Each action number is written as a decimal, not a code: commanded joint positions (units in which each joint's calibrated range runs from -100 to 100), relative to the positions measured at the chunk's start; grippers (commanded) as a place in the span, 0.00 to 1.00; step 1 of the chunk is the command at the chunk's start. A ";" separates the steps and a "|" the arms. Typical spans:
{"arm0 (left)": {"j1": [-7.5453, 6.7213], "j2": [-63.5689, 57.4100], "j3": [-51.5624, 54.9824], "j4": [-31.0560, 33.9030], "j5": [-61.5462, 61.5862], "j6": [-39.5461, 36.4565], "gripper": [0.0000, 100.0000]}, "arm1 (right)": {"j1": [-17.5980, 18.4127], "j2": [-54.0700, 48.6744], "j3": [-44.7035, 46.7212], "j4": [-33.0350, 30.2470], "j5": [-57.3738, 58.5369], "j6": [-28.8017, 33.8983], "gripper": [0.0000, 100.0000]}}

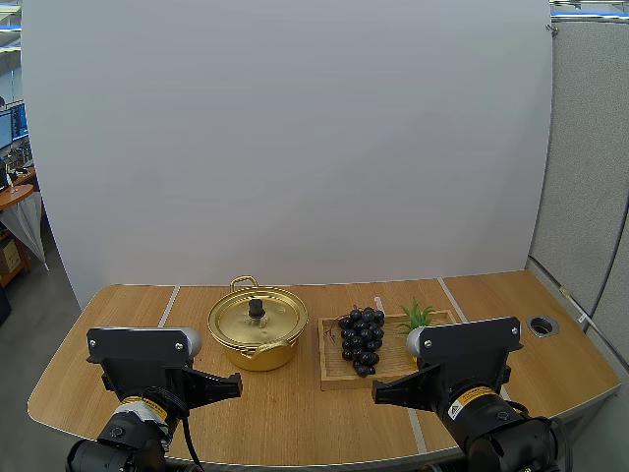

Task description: Open the pot, put the pineapple inside, and close it

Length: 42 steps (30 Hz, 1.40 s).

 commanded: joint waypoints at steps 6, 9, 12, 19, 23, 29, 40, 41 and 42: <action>-0.15 -0.17 0.13 0.30 -0.46 -0.18 0.00 | -0.18 -0.26 0.06 0.57 -0.39 -0.35 0.00; -0.15 -0.17 0.13 0.30 -0.46 -0.18 0.00 | -0.18 -0.26 0.06 0.57 -0.39 -0.35 0.00; -0.15 -0.17 0.13 0.30 -0.46 -0.18 0.00 | -0.18 -0.26 0.06 0.57 -0.39 -0.35 0.00; -0.15 -0.17 0.13 0.30 -0.46 -0.18 0.00 | -0.18 -0.26 0.06 0.57 -0.39 -0.35 0.00; -0.15 -0.17 0.13 0.30 -0.46 -0.18 0.00 | -0.18 -0.26 0.06 0.57 -0.39 -0.35 0.00; -0.15 -0.17 -0.64 0.30 -4.09 1.05 0.00 | -0.18 -0.26 -0.64 0.67 -5.02 -0.35 0.00; -0.15 -0.17 -36.33 0.30 -8.95 4.10 0.00 | -0.18 -0.26 -38.65 0.45 3.28 -0.35 0.00; -0.15 -0.17 -40.54 0.30 -9.59 4.04 0.00 | -0.18 -0.26 -42.70 0.45 2.79 -0.35 0.00; -0.15 -0.17 -44.60 0.30 -9.75 4.04 0.00 | -0.18 -0.26 -46.57 0.56 2.21 -0.35 0.00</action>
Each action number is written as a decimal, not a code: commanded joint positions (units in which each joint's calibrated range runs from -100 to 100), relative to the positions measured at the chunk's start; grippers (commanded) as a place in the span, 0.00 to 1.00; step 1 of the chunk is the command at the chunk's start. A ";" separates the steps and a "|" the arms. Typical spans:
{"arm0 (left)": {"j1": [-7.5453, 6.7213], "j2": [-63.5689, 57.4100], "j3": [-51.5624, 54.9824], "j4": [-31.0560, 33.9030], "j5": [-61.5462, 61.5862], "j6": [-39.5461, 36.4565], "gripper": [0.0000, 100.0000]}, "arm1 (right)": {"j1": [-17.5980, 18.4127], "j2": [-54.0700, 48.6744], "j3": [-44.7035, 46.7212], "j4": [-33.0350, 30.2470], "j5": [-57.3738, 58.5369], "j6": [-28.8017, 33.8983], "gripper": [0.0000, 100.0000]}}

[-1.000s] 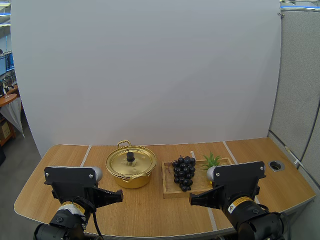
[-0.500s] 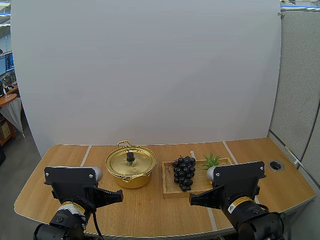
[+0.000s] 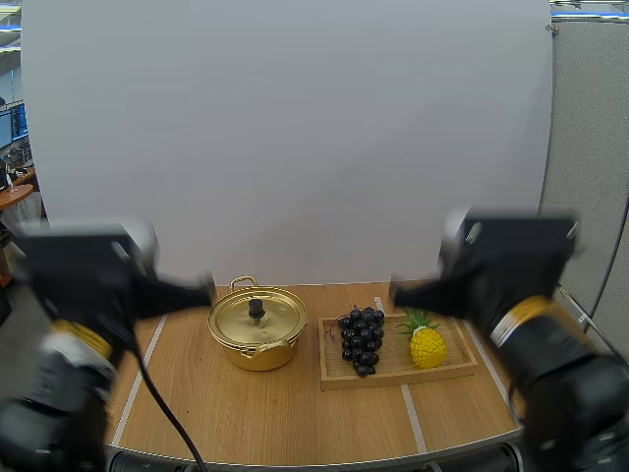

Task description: Open the pot, put the pineapple inside, and close it

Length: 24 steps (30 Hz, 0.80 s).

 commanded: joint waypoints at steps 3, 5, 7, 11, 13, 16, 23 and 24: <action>-0.15 0.00 -21.26 0.19 -3.55 0.39 0.00 | -0.18 -0.14 -21.60 0.13 -3.80 -0.27 0.00; -0.15 0.00 -26.66 0.19 -2.03 0.39 0.00 | -0.18 -0.14 -27.48 0.13 -3.80 -0.27 0.00; -0.15 0.00 -30.06 0.19 -0.25 0.64 0.00 | -0.18 -0.14 -31.31 -0.43 -3.80 -0.27 0.00; -0.15 0.00 -33.62 0.19 -1.66 1.42 0.00 | -0.18 -0.14 -36.39 0.00 -3.80 -0.27 0.00; -0.15 0.00 -34.74 0.08 -2.02 1.12 0.00 | -0.18 -0.14 -37.22 0.64 -4.14 -0.27 0.00; -0.15 4.37 -37.72 0.08 6.82 1.35 0.00 | -0.18 3.01 -38.52 0.12 -2.05 -0.27 0.00; -0.15 24.52 -47.84 0.08 26.10 1.35 0.00 | -0.18 20.35 -45.40 -0.43 20.54 -0.27 0.00; -0.15 26.34 -49.02 0.08 26.77 1.35 0.00 | -0.18 22.92 -46.51 -0.43 23.13 -0.27 0.00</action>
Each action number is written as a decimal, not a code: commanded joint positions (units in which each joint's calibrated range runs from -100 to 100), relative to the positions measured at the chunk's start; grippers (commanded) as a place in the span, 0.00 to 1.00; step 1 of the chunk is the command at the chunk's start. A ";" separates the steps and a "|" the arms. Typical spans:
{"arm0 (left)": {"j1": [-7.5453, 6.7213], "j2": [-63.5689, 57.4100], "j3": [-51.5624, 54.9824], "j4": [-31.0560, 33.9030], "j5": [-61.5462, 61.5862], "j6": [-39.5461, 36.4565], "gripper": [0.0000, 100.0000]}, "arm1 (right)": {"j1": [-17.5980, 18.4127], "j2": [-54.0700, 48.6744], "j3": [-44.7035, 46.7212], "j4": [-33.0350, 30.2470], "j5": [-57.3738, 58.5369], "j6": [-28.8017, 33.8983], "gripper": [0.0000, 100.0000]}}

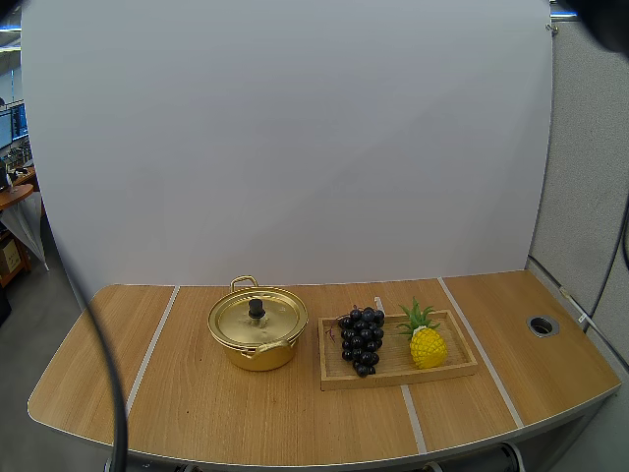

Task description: Open the pot, put the pineapple inside, and close it

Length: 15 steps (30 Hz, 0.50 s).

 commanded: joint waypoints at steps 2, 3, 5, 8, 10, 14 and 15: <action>-0.15 8.23 -4.11 -0.03 6.62 0.18 0.00 | -0.18 9.60 -4.14 -0.48 11.31 -0.27 0.00; -0.15 9.98 -4.60 -0.03 7.40 0.18 0.00 | -0.18 11.92 -4.94 -0.48 13.54 -0.27 0.00; -0.15 12.97 -4.98 -0.03 9.83 0.18 0.00 | -0.18 16.11 -5.75 -0.80 17.61 -0.27 0.00; -0.15 16.68 -4.98 -0.03 17.72 0.18 0.00 | -0.18 21.25 -6.05 -1.33 25.17 -0.27 0.00; -0.15 18.62 -4.98 -0.03 23.02 0.18 0.00 | -0.18 23.84 -6.05 -1.21 29.05 -0.27 0.00; -0.15 22.36 -4.98 -0.03 32.78 0.18 0.00 | -0.18 27.74 -5.91 -1.21 36.29 -0.27 0.00; -0.15 23.35 -4.84 -0.03 34.39 0.18 0.00 | -0.18 28.65 -5.91 -1.21 38.13 -0.27 0.00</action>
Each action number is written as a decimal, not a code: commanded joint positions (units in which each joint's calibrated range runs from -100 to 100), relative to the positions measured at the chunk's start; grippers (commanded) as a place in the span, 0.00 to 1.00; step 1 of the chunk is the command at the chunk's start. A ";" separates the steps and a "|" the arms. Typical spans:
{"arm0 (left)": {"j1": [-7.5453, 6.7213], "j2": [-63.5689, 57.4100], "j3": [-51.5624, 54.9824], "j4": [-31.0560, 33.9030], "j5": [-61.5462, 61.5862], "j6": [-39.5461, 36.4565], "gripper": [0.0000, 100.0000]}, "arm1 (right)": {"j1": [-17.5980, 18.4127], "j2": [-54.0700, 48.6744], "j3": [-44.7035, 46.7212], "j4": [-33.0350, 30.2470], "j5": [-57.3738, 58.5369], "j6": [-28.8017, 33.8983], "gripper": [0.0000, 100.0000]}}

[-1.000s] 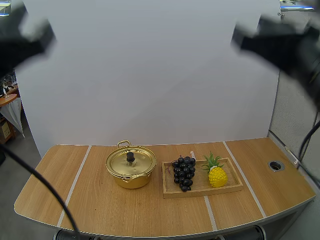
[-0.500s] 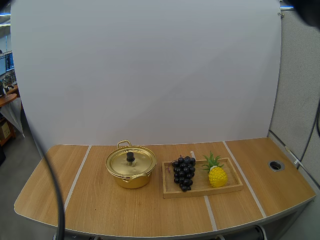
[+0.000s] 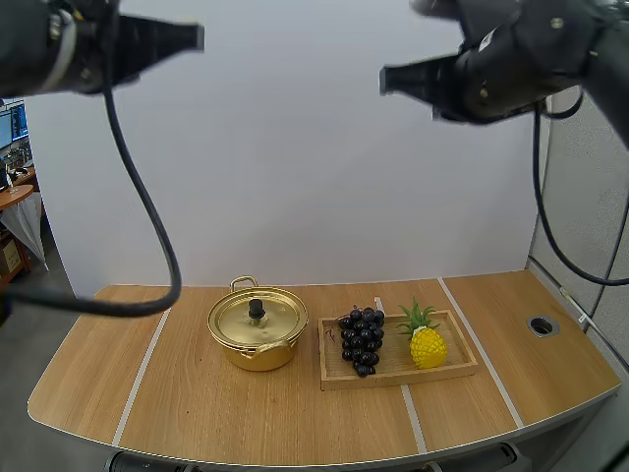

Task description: Open the pot, put the pineapple inside, and close it

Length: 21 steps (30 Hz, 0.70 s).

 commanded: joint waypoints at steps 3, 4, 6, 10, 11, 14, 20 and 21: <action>-0.15 6.05 0.57 -0.03 13.31 0.18 0.00 | -0.18 3.16 -0.38 -0.73 8.81 -0.27 0.00; -0.15 6.71 1.13 -0.03 13.44 0.18 0.00 | -0.18 3.67 -0.38 -0.73 9.52 -0.27 0.00; -0.15 8.03 2.40 -0.03 13.44 0.18 0.00 | -0.18 4.01 -0.38 -0.73 9.72 -0.27 0.00; -0.15 10.02 5.76 -0.03 12.57 0.18 0.13 | -0.18 4.25 -0.38 -0.73 9.91 -0.27 0.00; -0.15 10.33 6.34 -0.03 12.57 0.18 0.18 | -0.18 4.25 -0.38 -0.73 10.13 -0.05 0.00; -0.15 11.31 7.95 -0.03 12.57 0.18 0.45 | -0.18 4.25 -0.38 -0.73 11.32 4.67 0.27; -0.15 11.34 9.85 -0.03 13.58 4.30 1.00 | -0.18 4.25 -0.38 -0.97 11.32 4.28 0.98; -0.15 11.34 9.85 -0.03 14.83 5.52 1.00 | -0.18 4.25 -0.38 -1.09 11.32 3.45 1.00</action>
